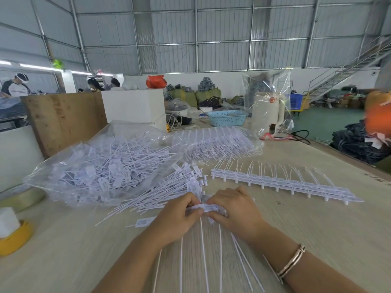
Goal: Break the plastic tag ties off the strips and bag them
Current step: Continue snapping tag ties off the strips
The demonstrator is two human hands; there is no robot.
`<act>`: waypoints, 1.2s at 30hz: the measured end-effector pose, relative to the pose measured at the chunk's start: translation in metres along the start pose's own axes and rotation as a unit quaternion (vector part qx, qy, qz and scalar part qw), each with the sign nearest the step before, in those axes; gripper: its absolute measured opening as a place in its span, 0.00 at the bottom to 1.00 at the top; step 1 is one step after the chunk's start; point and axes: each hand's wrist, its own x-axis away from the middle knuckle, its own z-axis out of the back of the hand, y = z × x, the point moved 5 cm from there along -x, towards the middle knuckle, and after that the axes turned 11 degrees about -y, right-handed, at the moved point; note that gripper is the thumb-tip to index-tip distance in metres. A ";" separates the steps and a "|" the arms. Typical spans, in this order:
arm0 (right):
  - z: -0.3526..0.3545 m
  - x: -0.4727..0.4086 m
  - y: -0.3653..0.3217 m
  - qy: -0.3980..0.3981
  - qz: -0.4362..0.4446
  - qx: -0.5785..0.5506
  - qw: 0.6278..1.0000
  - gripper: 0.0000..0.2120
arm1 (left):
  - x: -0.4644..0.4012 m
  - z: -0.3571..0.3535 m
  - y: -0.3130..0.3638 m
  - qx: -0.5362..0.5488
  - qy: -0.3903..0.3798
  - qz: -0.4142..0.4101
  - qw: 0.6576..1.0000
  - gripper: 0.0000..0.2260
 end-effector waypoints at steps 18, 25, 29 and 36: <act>-0.002 0.000 0.000 -0.043 0.013 0.001 0.999 0.13 | 0.003 0.004 0.016 -0.013 0.038 -0.062 0.997 0.03; 0.005 0.001 -0.001 -0.011 0.001 -0.055 0.998 0.11 | 0.004 0.006 0.022 -0.026 0.058 -0.070 0.996 0.04; -0.001 -0.001 0.003 -0.042 -0.043 -0.119 0.991 0.13 | 0.004 0.008 0.026 -0.026 0.089 -0.078 0.993 0.04; -0.004 -0.001 0.002 -0.008 -0.057 -0.268 0.962 0.12 | 0.004 0.009 0.024 -0.028 0.096 -0.087 0.991 0.03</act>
